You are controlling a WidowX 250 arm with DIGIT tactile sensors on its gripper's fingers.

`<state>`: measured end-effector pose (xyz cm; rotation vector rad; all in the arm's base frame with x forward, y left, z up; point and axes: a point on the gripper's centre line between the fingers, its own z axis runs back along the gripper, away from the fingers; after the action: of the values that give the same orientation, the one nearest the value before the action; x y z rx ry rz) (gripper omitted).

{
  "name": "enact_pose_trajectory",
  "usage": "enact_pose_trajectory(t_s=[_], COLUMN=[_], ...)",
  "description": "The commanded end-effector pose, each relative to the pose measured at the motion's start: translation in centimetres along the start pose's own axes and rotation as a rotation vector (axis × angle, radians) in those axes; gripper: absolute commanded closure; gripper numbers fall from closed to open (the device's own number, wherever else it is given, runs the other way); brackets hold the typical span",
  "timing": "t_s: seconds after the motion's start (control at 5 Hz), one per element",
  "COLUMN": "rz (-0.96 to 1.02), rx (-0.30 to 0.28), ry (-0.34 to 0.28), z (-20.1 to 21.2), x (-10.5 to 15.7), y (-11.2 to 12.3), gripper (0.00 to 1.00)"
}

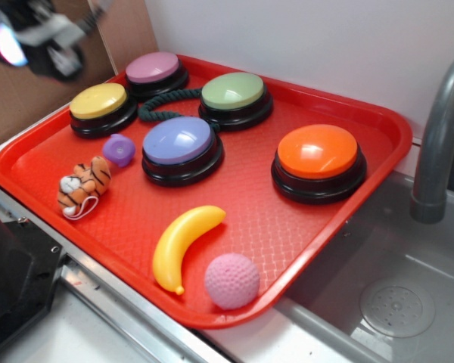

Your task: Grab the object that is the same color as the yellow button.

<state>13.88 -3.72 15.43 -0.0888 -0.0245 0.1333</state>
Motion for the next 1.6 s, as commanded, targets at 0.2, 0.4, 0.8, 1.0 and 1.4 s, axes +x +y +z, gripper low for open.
enact_pose_trajectory(t_s=[0.2,0.4,0.8,1.0,1.4], rz=[0.151,0.186,0.235,0.239,0.101], rx=[0.023,0.029,0.059,0.066,0.111], ry=[0.038,0.038,0.013,0.025,-0.024], z=[-10.1,-12.0,-13.6,-13.8,-8.7], x=[0.7,0.5,0.5,0.5,3.2], y=[-4.7,-5.4,-5.7,-5.7,-4.0], gripper=[0.00,0.00,0.98,1.00,1.00])
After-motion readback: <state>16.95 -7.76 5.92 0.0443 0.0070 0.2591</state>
